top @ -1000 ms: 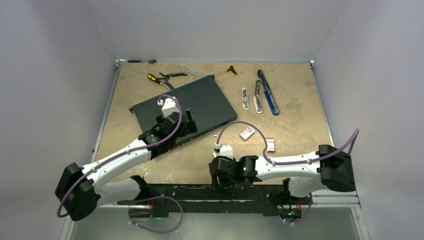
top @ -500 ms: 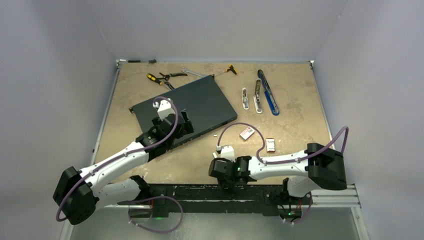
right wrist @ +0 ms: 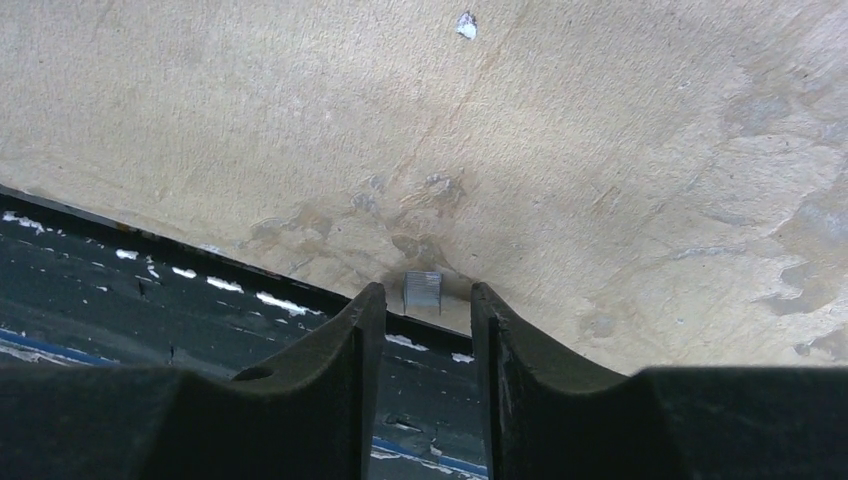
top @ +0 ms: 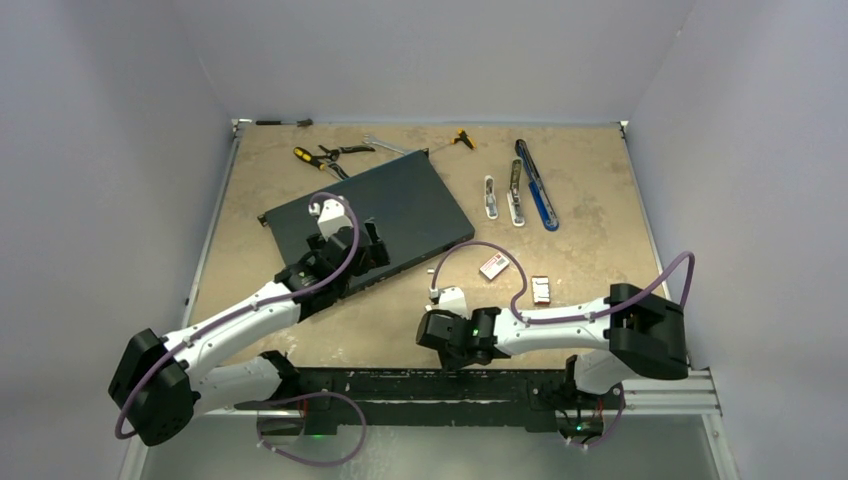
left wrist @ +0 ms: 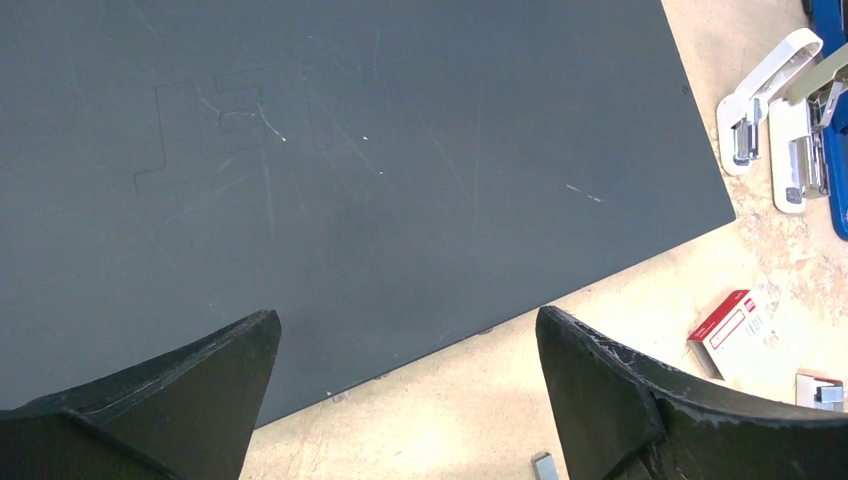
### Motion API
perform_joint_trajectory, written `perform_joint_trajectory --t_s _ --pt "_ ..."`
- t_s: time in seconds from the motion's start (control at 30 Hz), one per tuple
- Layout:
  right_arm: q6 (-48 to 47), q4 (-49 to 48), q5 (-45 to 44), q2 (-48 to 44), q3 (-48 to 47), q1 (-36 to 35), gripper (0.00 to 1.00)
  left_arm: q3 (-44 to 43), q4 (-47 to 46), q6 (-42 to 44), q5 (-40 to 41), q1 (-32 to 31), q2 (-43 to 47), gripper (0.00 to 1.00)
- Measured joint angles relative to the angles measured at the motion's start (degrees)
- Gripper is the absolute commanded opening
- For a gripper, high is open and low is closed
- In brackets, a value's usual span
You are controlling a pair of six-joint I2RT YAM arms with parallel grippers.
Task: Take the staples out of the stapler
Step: Pick up the staple from the center of the board.
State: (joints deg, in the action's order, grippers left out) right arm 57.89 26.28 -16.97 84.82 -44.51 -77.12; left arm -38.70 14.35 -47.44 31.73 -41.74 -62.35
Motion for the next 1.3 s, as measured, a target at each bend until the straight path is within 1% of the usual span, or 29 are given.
perform_joint_trajectory --t_s 0.37,0.57,0.6,0.67,0.77,1.1,1.3 --pt "-0.6 1.2 -0.2 1.2 -1.5 0.0 0.25 0.0 -0.1 0.0 -0.1 0.1 -0.5 0.97" --pt "-0.6 2.0 -0.6 1.2 -2.8 0.0 0.27 0.0 -0.1 0.0 -0.2 0.3 -0.5 0.97" --pt "-0.6 2.2 -0.7 1.2 -2.9 0.0 0.29 0.0 -0.1 0.0 -0.2 0.4 -0.5 0.97" --pt "-0.6 2.4 -0.7 1.2 -2.9 0.0 0.37 0.0 -0.1 0.0 -0.2 0.5 -0.5 0.97" --pt "-0.6 2.6 -0.7 1.2 -3.1 0.0 0.39 0.1 -0.1 0.0 -0.2 0.5 -0.5 0.97" --pt "-1.0 2.8 -0.4 2.9 -3.1 0.0 0.33 0.2 -0.1 0.0 -0.5 0.7 -0.5 0.96" --pt "-1.9 2.1 -0.3 3.4 -3.2 0.0 0.26 0.3 -0.1 0.0 -0.8 0.9 -0.5 0.96"
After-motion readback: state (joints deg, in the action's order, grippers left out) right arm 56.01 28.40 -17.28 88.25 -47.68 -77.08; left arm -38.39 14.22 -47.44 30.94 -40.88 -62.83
